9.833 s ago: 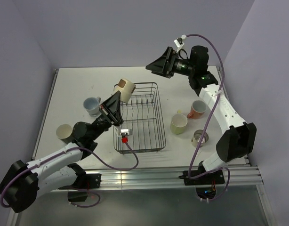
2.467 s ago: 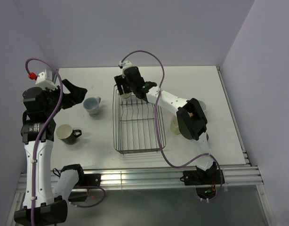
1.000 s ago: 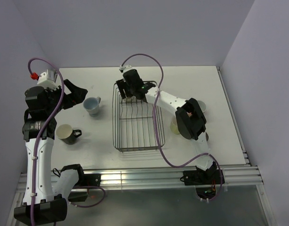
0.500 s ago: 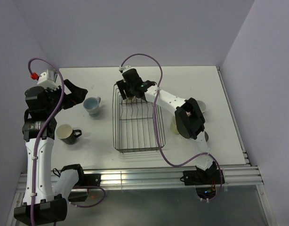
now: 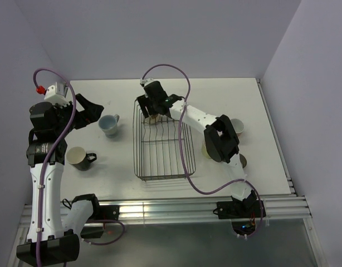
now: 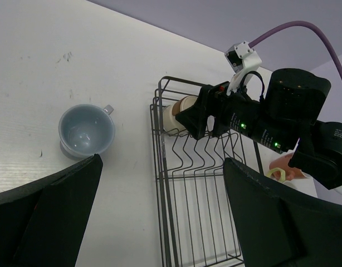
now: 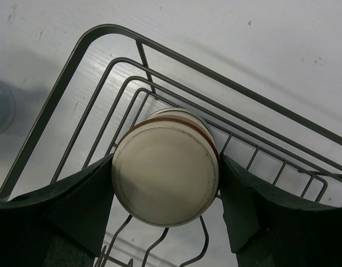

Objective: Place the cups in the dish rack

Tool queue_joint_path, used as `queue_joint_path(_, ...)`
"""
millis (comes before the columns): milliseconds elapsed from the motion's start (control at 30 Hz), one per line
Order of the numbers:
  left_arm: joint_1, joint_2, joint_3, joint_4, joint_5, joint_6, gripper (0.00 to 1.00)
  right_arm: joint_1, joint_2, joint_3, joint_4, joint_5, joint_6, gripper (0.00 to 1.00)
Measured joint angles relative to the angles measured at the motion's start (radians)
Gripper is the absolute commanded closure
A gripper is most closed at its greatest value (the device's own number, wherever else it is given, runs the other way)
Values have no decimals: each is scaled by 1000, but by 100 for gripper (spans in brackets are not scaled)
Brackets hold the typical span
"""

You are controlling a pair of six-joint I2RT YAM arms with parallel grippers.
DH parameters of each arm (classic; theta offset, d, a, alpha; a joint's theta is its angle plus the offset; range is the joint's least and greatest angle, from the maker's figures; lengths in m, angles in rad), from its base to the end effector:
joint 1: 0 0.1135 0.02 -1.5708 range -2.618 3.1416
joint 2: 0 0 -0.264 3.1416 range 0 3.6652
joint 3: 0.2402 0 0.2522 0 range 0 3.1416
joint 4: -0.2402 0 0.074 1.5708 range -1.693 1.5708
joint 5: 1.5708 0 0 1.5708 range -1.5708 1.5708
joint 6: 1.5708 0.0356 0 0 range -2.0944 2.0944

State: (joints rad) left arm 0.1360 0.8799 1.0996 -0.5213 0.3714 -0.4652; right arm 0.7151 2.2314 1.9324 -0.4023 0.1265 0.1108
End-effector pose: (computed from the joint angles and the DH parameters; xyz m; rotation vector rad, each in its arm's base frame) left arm 0.1802 0.0116 0.3971 -0.3072 1.8658 -0.5731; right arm 0.3935 0.3358 0.2366 -0.6148 2.1980 0.2928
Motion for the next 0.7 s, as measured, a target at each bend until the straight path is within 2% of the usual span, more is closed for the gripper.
queue_joint_path(267, 0, 0, -2, 0, 1, -1, 1, -2, 0, 5, -10, -4, 4, 26)
queue_joint_path(333, 0, 0, -7, 0, 2, -1, 1, -2, 0, 5, -11, -8, 7, 19)
queue_joint_path(400, 0, 0, -12, 0, 2, -1, 1, -2, -1, 5, -14, -14, 11, 6)
queue_joint_path(500, 0, 1, -16, 0, 3, -2, 1, -2, -2, 5, -30, -26, 16, 0)
queue_joint_path(700, 0, 1, -16, 0, 6, -2, 1, -2, -5, 5, -51, -41, 30, 0)
